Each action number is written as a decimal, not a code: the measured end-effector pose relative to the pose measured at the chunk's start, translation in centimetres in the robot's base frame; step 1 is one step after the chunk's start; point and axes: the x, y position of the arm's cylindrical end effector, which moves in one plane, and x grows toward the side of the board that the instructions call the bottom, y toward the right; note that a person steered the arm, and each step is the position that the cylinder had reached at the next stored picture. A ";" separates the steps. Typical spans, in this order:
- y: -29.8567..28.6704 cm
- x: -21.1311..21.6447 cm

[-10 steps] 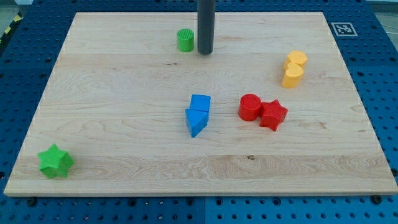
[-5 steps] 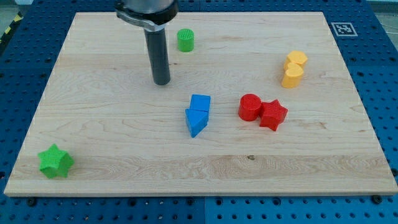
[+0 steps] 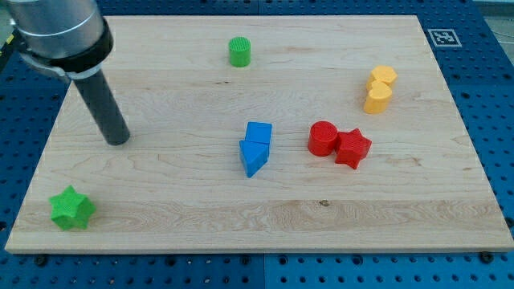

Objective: Point your arm at the top of green star

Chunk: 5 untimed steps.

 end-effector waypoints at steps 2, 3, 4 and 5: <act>-2.7 3.4; -3.0 4.2; -3.0 5.1; -3.6 7.6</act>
